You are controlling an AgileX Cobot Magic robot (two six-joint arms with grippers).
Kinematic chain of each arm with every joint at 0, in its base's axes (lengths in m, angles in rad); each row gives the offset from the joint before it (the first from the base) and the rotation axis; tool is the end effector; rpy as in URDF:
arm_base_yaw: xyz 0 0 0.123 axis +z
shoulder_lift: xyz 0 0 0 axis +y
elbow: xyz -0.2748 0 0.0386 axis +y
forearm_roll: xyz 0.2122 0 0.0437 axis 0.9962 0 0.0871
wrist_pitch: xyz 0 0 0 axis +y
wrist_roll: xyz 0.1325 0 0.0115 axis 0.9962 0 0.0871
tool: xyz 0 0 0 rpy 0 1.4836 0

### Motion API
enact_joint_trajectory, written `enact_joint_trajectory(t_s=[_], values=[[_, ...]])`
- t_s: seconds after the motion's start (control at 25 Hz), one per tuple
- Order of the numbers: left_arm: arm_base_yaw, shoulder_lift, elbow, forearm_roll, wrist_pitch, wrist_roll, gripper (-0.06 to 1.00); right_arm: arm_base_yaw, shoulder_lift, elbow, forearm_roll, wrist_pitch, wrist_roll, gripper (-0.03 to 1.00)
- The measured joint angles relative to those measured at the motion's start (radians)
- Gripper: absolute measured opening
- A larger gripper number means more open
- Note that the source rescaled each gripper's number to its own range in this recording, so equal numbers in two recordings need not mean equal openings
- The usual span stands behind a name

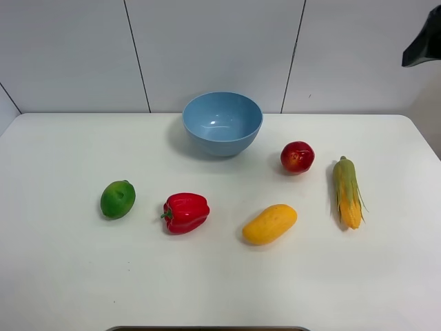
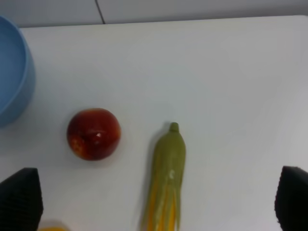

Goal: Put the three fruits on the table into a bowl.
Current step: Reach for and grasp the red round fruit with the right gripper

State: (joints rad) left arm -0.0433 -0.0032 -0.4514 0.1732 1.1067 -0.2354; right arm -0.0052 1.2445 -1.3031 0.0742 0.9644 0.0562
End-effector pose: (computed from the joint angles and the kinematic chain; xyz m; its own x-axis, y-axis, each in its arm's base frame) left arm 0.0088 0.0201 0.2234 -0.5094 -0.1328 -0.8502 -0.1696 0.9841 -0.0521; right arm 0.2486 0.0068 0.3549 -0.7294 0.1020 -0.6765 0.0354 0.9931 0.1115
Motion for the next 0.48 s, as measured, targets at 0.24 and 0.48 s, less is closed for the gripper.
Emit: enact_joint_trajectory(t_s=[0.24,0.48], values=[[0.0,0.0,0.0,0.0,0.0,0.0,1.0,0.082,0.202,-0.108,0.029,-0.001,0.013,0.91],[0.0,0.0,0.0,0.0,0.0,0.0,1.0,0.119,0.381,-0.153,0.03,-0.021,0.06,0.91]])
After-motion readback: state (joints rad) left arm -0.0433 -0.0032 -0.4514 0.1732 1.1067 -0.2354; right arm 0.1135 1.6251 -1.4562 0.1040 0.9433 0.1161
